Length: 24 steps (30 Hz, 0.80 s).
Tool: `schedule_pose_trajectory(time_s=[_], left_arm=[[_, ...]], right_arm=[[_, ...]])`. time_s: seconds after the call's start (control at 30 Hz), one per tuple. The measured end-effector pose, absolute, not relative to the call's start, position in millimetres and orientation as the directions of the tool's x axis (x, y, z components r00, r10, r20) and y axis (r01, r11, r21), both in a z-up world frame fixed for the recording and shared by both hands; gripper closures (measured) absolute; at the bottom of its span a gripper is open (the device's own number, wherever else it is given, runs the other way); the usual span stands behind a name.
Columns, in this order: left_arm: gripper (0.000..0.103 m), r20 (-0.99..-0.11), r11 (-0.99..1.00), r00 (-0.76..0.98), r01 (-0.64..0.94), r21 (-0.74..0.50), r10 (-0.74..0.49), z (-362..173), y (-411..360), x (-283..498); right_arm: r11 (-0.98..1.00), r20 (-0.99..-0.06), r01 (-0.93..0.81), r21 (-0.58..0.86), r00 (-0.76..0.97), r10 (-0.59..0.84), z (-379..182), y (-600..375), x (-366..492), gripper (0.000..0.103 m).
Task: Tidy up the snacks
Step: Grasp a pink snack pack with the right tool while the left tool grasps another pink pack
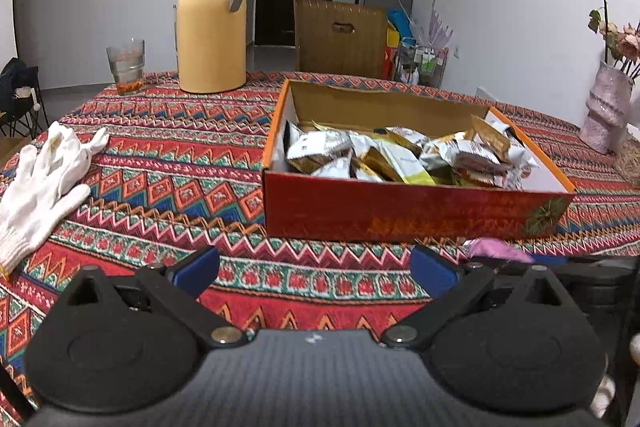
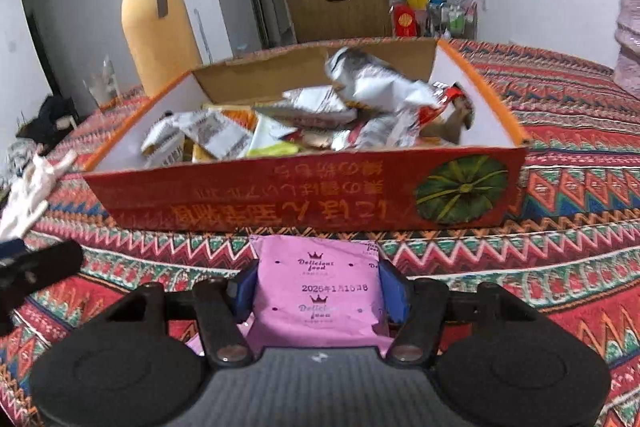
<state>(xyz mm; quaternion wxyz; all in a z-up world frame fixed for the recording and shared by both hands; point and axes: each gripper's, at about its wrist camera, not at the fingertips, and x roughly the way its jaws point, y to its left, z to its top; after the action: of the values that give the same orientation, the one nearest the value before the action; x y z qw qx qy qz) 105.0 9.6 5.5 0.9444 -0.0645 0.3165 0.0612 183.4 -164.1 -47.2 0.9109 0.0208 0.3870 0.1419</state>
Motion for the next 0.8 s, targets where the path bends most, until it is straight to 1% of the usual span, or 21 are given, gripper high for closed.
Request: schedule_pose_trajectory(time_s=[0.13,0.33,0.57,0.8], left_arm=[[0.000,-0.620,0.988,0.783,-0.127,-0.084,0.048,2.3,-2.3,104.3],[0.000,-0.656,0.997,0.754,-0.034,-0.074,-0.023,-8.2,-34.8,111.7],[0.000,-0.699,0.997,0.711,0.074,-0.030,-0.073,-23.6,-79.7,122.8],[0.000,-0.736,0.993,0.673,0.121,0.014,-0.071,-39.3,-103.5,129.6]], right_arm=[[0.963,-0.634,-0.217,0.158,0.725,0.267,-32.1,-186.7,163.3,0.042],[0.979,-0.559,-0.149,0.140,0.804,0.202,-20.1,-229.1,127.9,0.042],[0.984,-0.540,-0.095,0.150,0.826,0.162,-27.6,-263.5,103.5,0.042],[0.978,-0.548,-0.080,0.192,0.818,0.175,-41.0,-279.0,95.1,0.042]])
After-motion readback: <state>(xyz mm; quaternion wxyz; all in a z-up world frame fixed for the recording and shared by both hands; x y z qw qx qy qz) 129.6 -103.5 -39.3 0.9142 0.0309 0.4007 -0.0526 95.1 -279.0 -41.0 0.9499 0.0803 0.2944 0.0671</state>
